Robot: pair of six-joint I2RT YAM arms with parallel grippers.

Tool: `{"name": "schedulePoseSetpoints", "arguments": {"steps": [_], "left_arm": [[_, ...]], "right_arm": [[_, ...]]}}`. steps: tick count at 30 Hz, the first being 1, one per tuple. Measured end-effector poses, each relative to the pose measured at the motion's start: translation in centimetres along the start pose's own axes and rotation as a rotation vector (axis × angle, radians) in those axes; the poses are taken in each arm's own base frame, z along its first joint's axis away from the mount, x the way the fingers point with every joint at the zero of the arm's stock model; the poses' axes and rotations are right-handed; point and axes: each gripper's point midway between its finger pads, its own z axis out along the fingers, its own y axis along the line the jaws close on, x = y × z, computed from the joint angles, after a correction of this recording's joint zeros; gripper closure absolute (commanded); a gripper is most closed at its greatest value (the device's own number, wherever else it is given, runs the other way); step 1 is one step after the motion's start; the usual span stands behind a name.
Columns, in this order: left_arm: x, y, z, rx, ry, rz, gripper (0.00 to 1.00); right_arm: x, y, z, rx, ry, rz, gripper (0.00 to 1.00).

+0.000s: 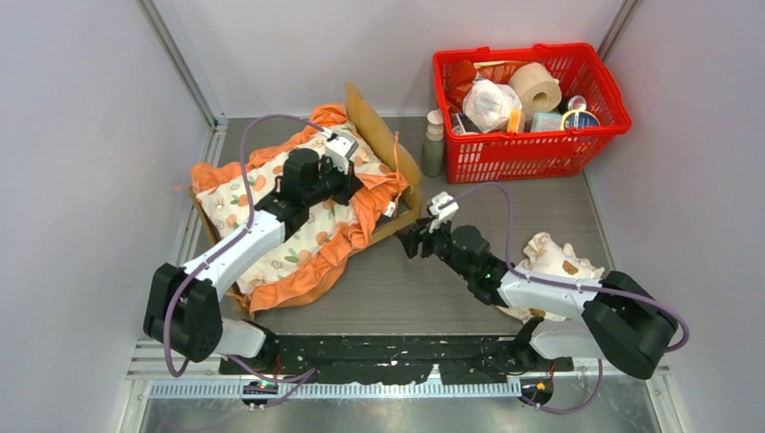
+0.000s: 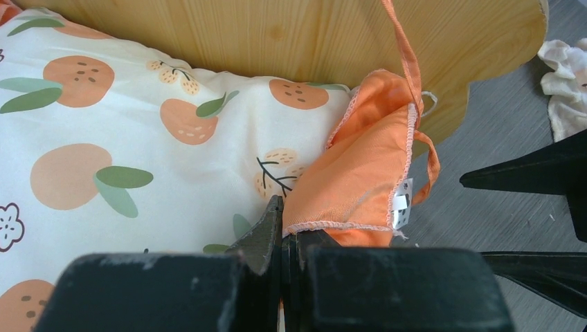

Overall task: Set up the pet bed
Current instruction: Cross the ropes on the bed frame.

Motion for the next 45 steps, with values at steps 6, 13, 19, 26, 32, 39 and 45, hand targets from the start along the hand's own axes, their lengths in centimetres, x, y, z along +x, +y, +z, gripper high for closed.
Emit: {"name": "schedulePoseSetpoints", "arguments": {"steps": [6, 13, 19, 26, 32, 39, 45], "left_arm": [[0.3, -0.4, 0.2, 0.005, 0.009, 0.010, 1.00], [1.0, -0.5, 0.2, 0.002, 0.024, 0.008, 1.00], [1.1, -0.5, 0.2, 0.002, 0.030, 0.007, 1.00], [1.3, -0.6, 0.2, 0.001, 0.038, 0.005, 1.00], [1.4, -0.6, 0.1, 0.001, 0.041, 0.004, 1.00], [1.5, -0.6, 0.1, 0.002, 0.043, 0.002, 1.00], [1.5, -0.7, 0.1, 0.003, 0.044, -0.008, 0.99]], "right_arm": [[5.6, -1.0, -1.7, 0.064, 0.010, 0.099, 0.39], [12.4, -0.3, -0.1, 0.107, 0.051, 0.103, 0.41], [12.1, 2.3, 4.3, 0.128, -0.052, 0.052, 0.40], [12.2, 1.6, 6.5, 0.232, -0.096, 0.010, 0.41], [12.2, 0.6, 7.3, 0.305, -0.110, -0.037, 0.63], [12.1, -0.2, 7.6, 0.340, -0.110, -0.081, 0.95], [11.8, 0.2, 4.1, 0.248, -0.073, -0.084, 0.95]]}}
